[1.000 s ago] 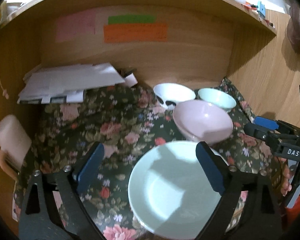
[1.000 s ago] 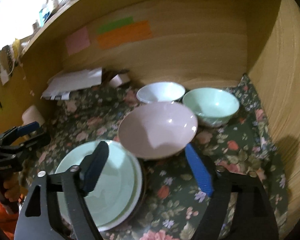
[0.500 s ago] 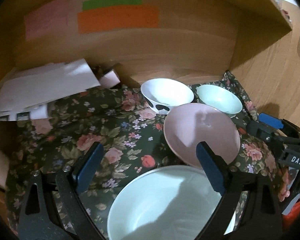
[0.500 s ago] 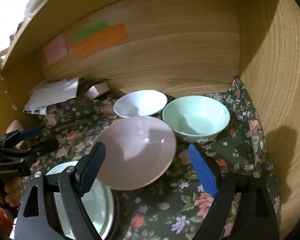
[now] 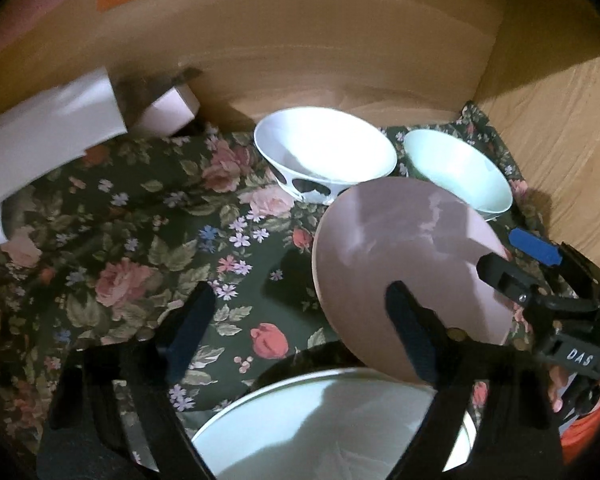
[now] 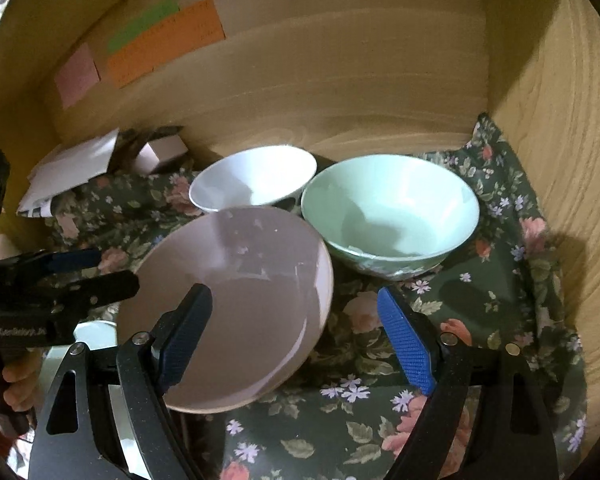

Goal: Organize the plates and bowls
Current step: 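Move the left tool to the pale pink plate and grip its rim, then lift the pale pink plate with the left tool and carry it over the stack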

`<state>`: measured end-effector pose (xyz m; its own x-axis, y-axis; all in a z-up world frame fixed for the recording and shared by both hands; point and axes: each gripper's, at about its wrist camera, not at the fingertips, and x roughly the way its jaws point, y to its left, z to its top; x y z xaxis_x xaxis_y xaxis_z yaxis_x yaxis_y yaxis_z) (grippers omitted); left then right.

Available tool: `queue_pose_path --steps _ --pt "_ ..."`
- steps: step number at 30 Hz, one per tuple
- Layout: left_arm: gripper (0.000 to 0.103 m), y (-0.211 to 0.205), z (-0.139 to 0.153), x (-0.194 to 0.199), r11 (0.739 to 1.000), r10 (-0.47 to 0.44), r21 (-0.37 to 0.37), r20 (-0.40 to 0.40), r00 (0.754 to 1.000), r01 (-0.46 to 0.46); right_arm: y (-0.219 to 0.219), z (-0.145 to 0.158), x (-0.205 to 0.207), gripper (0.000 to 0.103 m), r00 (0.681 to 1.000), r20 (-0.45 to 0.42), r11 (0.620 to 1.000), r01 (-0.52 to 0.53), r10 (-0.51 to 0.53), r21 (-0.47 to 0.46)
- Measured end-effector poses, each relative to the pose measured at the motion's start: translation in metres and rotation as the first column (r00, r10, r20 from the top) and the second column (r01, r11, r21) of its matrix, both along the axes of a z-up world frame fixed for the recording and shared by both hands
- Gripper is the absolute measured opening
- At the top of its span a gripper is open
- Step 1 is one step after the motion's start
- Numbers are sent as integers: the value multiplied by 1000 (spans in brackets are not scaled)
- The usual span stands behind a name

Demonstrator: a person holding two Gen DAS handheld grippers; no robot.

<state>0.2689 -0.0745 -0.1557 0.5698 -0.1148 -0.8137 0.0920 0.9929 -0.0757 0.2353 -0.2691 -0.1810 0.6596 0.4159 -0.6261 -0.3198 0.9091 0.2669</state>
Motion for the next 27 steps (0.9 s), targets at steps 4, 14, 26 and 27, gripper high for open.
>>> queue_pose_path --steps 4,14,26,27 --pt "65 -4 -12 10 1000 -9 -4 -46 999 8 4 -8 5 65 1000 -19 1000 -20 20 -5" --pt "39 -18 -26 21 998 -64 -15 -108 992 63 3 -24 14 32 993 -101 996 -58 64 66" --pt "23 -25 -30 23 996 -90 -27 -117 989 88 2 -24 14 22 994 -96 997 -37 43 62" --pt "23 -25 -29 22 996 -89 -29 -115 989 86 2 -23 14 22 994 -97 998 -35 41 61"
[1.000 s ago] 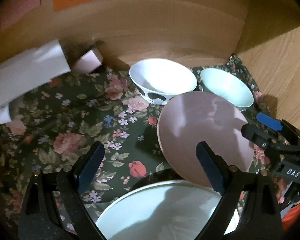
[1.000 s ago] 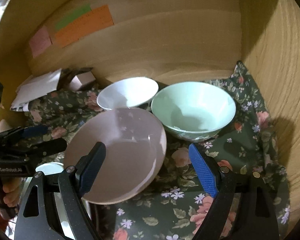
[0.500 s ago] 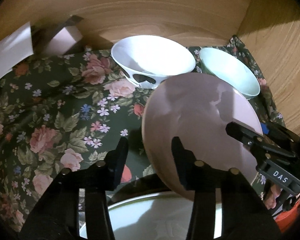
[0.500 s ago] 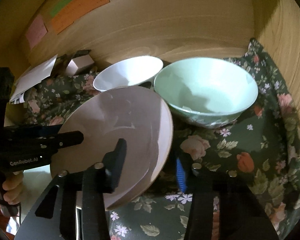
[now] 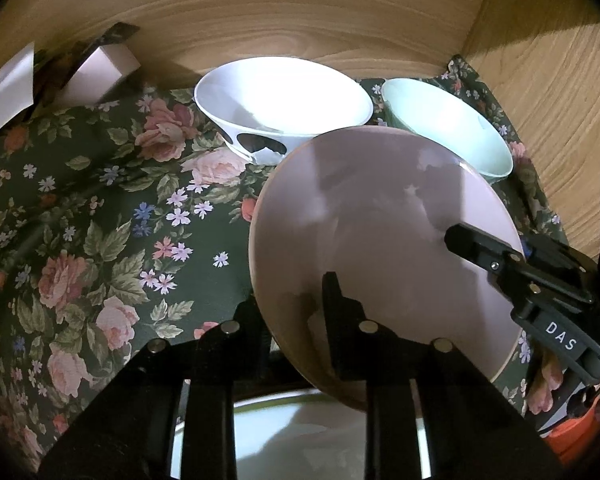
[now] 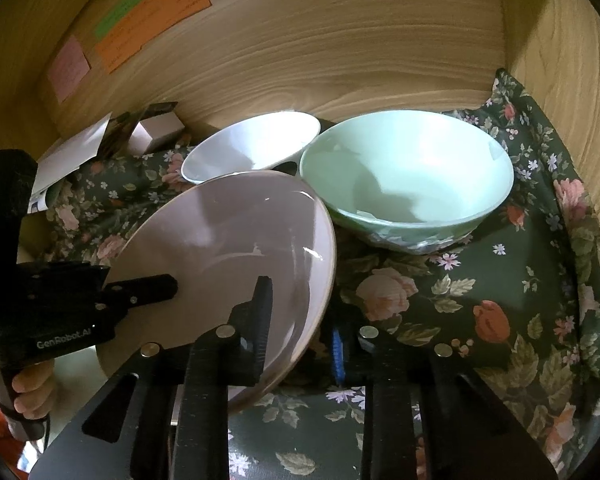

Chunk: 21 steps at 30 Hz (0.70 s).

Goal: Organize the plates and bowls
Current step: 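Lift the pale pink plate with the left tool and carry it over the stack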

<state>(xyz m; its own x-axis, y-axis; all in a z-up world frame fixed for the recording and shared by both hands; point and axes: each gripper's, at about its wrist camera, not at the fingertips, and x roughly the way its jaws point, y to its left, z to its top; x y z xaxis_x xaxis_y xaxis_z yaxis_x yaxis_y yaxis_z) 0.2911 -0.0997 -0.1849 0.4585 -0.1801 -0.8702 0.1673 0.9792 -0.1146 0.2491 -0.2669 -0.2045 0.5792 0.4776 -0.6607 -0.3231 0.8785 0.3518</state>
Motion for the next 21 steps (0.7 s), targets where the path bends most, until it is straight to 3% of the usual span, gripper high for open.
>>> queue_pose_path --steps 21 --pt "23 15 47 -41 997 30 -69 128 991 -21 8 45 -30 22 995 94 1000 20 -20 10"
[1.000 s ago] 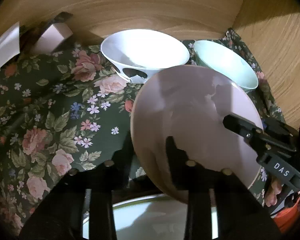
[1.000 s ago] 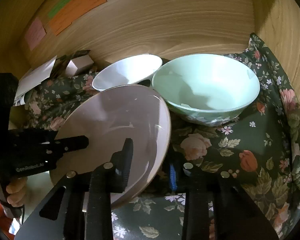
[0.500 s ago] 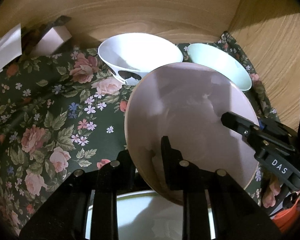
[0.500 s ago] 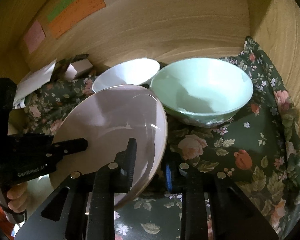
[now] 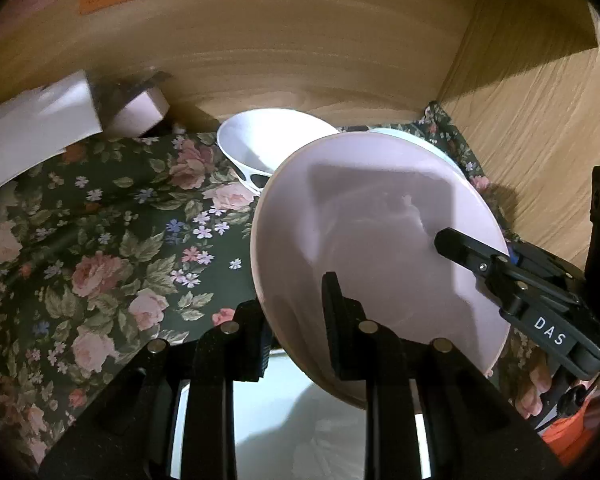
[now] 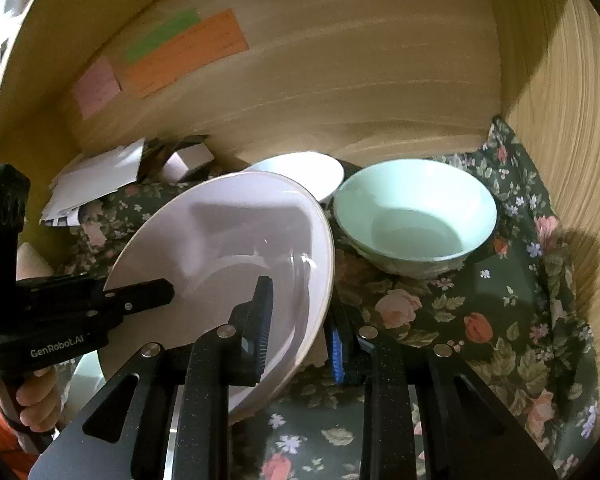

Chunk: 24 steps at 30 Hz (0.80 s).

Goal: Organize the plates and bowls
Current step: 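Lift the pale pink plate with the left tool and carry it over the stack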

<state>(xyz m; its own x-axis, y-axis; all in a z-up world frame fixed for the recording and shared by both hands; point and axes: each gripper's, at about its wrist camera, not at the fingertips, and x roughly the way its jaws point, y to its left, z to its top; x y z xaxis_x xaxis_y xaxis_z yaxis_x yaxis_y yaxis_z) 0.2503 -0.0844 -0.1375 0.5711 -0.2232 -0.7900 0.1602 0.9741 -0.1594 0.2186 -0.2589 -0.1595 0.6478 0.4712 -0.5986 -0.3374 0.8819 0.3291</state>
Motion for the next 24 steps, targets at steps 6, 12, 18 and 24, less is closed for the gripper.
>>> queue_pose_path --steps 6,12,18,24 --pt "23 15 10 -17 1000 17 -21 32 999 -16 11 10 -11 22 1000 20 1000 -15 15 0" --pt "23 34 20 -37 999 39 -30 69 997 -37 27 21 -24 22 998 53 999 -36 37 -11" --pt "23 58 26 -58 997 66 -37 92 994 -63 46 29 -34 22 995 74 998 -69 70 -11" --pt "23 85 29 -81 993 116 -47 114 987 -112 71 33 -45 22 989 88 993 -114 115 -18"
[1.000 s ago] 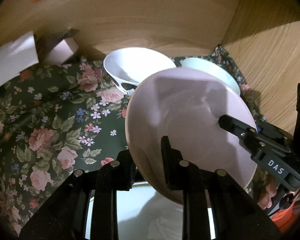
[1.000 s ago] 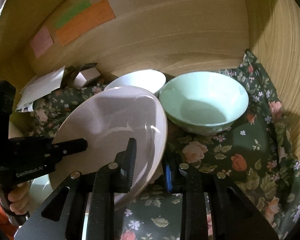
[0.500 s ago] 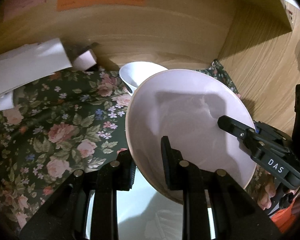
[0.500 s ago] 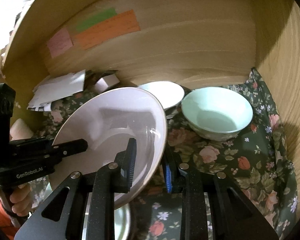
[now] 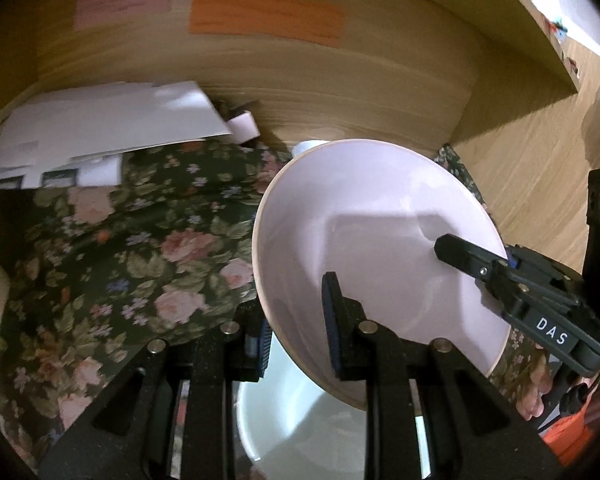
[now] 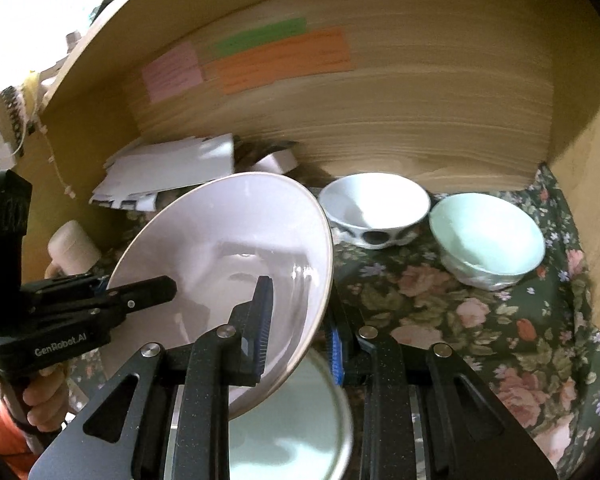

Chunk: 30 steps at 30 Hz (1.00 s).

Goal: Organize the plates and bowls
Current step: 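Lift the pale pink plate with the left tool and carry it over the stack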

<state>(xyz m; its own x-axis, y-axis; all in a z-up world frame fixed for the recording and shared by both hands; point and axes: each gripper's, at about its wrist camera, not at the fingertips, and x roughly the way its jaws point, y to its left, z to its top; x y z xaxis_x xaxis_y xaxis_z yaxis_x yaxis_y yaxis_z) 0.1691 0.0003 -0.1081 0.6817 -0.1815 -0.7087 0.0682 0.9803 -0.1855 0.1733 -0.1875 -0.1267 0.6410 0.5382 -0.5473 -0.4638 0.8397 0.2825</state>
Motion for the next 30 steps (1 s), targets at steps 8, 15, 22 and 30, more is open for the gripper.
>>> queue_pose_path --steps 8,15,22,30 --pt "23 36 -3 -31 998 68 -3 24 997 -67 35 -1 -16 22 998 4 997 -70 70 -9" --pt "23 66 -6 -57 993 117 0 35 992 -118 66 -1 -29 22 992 7 992 -125 125 -14" --pt "23 93 -14 -76 987 159 1 26 987 -159 95 -6 -38 22 985 1 984 -173 173 -28" --pt "23 121 -22 -91 978 210 4 5 978 -210 126 -13 -43 22 972 -19 971 -235 234 -45"
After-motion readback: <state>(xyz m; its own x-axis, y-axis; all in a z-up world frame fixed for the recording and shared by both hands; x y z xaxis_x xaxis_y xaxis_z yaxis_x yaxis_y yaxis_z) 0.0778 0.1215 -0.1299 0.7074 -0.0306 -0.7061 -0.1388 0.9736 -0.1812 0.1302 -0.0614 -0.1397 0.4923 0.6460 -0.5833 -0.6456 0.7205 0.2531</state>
